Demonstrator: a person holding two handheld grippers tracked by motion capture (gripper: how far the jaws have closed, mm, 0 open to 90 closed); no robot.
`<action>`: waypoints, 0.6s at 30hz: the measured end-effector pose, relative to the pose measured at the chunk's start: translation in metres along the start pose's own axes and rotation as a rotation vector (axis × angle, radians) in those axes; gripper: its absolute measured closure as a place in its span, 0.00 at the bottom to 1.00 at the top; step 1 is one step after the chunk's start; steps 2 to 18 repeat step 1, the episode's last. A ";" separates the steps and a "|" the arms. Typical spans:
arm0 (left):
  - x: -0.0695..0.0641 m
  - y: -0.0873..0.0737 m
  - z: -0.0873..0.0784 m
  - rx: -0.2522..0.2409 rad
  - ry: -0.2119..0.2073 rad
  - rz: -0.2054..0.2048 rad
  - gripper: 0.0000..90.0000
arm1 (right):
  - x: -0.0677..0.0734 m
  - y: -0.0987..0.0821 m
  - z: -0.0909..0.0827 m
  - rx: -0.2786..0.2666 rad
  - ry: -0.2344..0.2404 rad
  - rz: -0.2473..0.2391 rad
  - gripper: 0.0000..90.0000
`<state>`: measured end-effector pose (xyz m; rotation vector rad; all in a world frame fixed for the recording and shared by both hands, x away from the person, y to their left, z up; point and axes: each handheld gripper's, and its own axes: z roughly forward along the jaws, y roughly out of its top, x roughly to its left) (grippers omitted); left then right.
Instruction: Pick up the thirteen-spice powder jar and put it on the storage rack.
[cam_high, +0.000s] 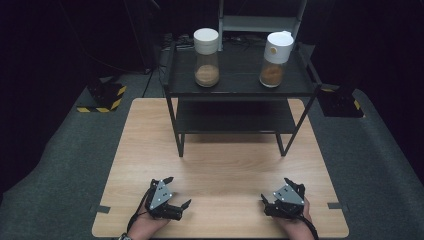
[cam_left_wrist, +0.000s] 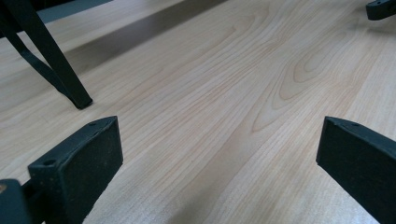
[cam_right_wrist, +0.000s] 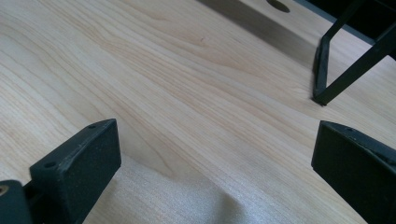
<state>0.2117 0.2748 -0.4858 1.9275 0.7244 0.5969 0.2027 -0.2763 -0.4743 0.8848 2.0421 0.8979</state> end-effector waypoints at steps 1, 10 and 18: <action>0.001 0.000 0.000 0.003 0.000 -0.013 0.01 | 0.000 0.000 0.000 0.000 0.000 0.000 0.00; 0.001 0.000 0.000 0.003 0.000 -0.013 0.01 | 0.000 0.000 0.000 0.000 0.000 0.000 0.00; 0.001 0.000 0.000 0.003 0.000 -0.013 0.01 | 0.000 0.000 0.000 0.000 0.000 0.000 0.00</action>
